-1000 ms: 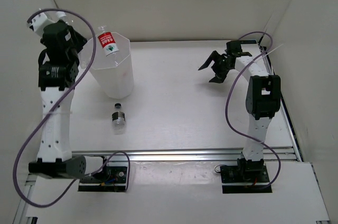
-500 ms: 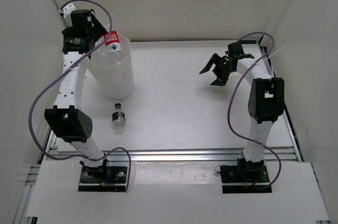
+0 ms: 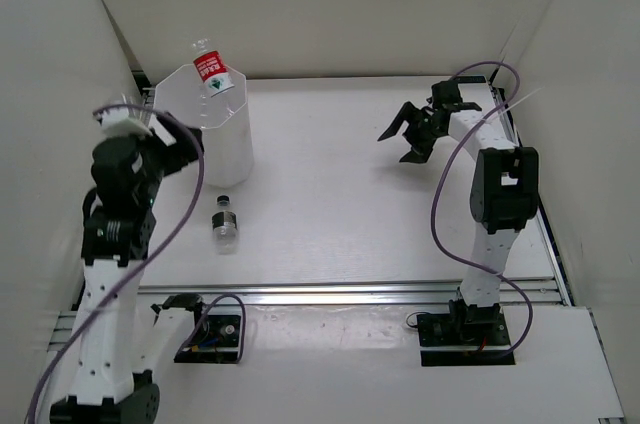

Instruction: Put the plastic bottles in the bin

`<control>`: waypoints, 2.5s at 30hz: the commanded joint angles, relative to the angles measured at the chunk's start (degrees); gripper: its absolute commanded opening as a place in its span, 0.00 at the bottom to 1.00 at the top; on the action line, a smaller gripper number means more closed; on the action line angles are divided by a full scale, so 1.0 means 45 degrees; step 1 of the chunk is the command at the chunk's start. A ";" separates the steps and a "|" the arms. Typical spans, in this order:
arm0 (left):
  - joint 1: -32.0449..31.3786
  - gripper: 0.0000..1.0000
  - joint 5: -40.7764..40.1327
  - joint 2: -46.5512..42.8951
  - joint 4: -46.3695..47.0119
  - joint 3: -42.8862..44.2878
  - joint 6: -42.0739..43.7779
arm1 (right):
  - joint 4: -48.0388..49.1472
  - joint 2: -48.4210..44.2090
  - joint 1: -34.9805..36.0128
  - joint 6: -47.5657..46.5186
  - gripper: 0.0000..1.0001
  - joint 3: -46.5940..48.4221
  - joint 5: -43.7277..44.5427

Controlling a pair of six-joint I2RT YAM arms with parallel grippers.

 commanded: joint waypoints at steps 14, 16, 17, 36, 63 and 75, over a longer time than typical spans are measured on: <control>-0.1592 1.00 0.2902 -0.0613 0.1038 -0.8566 0.0098 | -0.0739 0.0032 0.0336 -0.0983 0.94 0.0037 0.0257; -0.1592 1.00 0.2900 -0.0221 0.1312 -0.8568 0.0234 | -0.0856 0.0032 0.0336 -0.1119 0.94 0.0367 0.0257; -0.1592 1.00 0.2572 -0.0007 0.1487 -0.8568 0.0234 | -0.0856 0.0032 0.0336 -0.1235 0.94 0.0504 0.0257; -0.2120 1.00 0.1416 0.4878 0.2602 -0.7846 0.0234 | -0.1637 0.0149 -0.0269 -0.1744 0.94 0.1326 0.0139; -0.3897 1.00 0.3523 0.3790 0.2115 -0.6067 0.0488 | -0.0057 0.5420 0.3128 0.0852 0.63 0.6791 -0.5852; -0.4366 1.00 0.4385 0.0387 -0.1418 -0.5171 -0.0527 | 0.3246 0.7550 0.3793 0.1968 0.96 0.8512 -0.6365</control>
